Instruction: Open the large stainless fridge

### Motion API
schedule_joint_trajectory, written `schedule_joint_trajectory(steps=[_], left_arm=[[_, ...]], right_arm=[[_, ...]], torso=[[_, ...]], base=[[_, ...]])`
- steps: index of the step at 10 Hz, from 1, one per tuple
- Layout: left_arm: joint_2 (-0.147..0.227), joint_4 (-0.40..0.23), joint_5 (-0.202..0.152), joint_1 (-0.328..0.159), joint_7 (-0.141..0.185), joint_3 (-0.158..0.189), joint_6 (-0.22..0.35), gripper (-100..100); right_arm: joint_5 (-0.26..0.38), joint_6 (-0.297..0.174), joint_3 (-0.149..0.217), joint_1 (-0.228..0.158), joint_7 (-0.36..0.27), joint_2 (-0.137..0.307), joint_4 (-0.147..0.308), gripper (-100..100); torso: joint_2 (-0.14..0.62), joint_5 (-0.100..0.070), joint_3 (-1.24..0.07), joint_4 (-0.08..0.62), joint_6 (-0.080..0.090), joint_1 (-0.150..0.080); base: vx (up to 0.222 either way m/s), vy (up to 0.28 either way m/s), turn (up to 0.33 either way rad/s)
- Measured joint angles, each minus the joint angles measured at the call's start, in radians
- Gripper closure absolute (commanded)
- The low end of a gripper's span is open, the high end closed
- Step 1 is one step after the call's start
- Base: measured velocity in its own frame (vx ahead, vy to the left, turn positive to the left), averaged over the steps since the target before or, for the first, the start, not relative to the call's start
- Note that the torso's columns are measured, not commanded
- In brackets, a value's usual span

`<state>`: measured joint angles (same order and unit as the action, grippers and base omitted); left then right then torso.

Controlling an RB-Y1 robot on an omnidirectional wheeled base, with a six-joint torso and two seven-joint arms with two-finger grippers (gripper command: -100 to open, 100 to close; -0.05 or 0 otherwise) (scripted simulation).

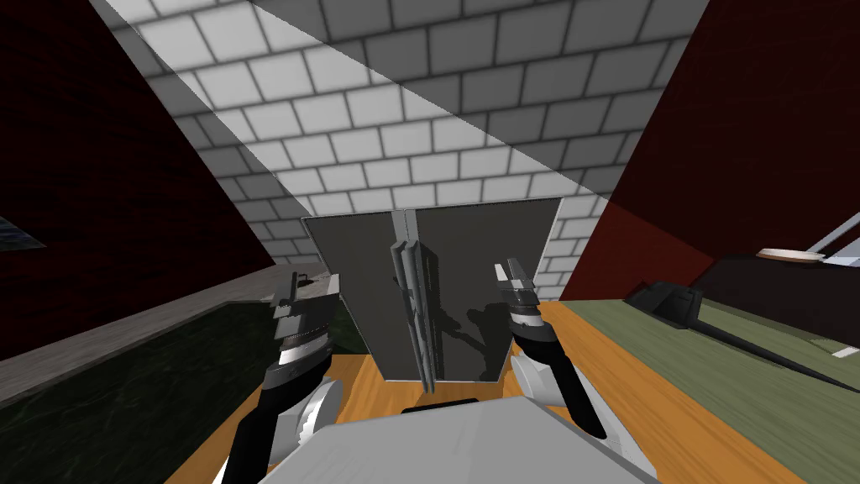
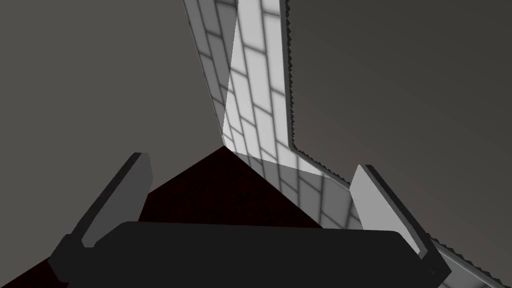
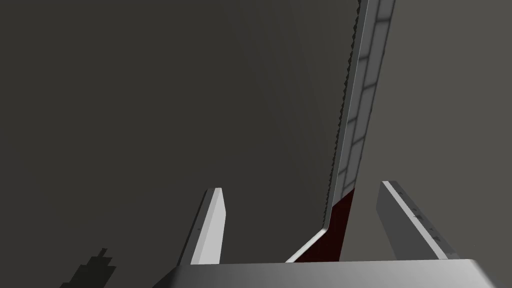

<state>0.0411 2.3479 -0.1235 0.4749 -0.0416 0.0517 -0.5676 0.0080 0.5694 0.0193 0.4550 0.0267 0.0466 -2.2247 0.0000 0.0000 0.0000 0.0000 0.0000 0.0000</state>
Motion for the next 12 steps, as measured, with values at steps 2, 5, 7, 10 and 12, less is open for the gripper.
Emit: schedule_joint_trajectory(steps=[2,5,7,10,12], left_arm=[[0.000,0.000,0.000,0.000,0.000,0.000,0.000,0],[0.000,0.000,0.000,0.000,0.000,0.000,0.000,0],[0.000,0.000,0.000,0.000,0.000,0.000,0.000,0],[0.000,0.000,0.000,0.000,0.000,0.000,0.000,0],[0.000,0.000,0.000,0.000,0.000,0.000,0.000,0]], right_arm=[[0.000,0.000,0.000,0.000,0.000,0.000,0.000,0],[0.000,0.000,0.000,0.000,0.000,0.000,0.000,0],[0.000,0.000,0.000,0.000,0.000,0.000,0.000,0],[0.000,0.000,0.000,0.000,0.000,0.000,0.000,-100],[-0.030,0.031,0.013,-0.052,-0.008,0.045,0.012,-100]], torso=[[0.104,0.000,-0.209,0.105,0.000,0.000],[0.322,0.000,-0.644,0.322,0.000,0.000],[0.470,0.000,-0.939,0.470,0.000,0.000],[0.691,0.000,-1.382,0.691,0.000,0.000],[0.733,0.000,-1.472,0.734,0.000,-0.001]], base=[[0.000,0.000,0.000],[0.000,0.000,0.000],[0.000,0.000,0.000],[0.006,-0.003,0.074],[0.035,-0.035,0.277]])
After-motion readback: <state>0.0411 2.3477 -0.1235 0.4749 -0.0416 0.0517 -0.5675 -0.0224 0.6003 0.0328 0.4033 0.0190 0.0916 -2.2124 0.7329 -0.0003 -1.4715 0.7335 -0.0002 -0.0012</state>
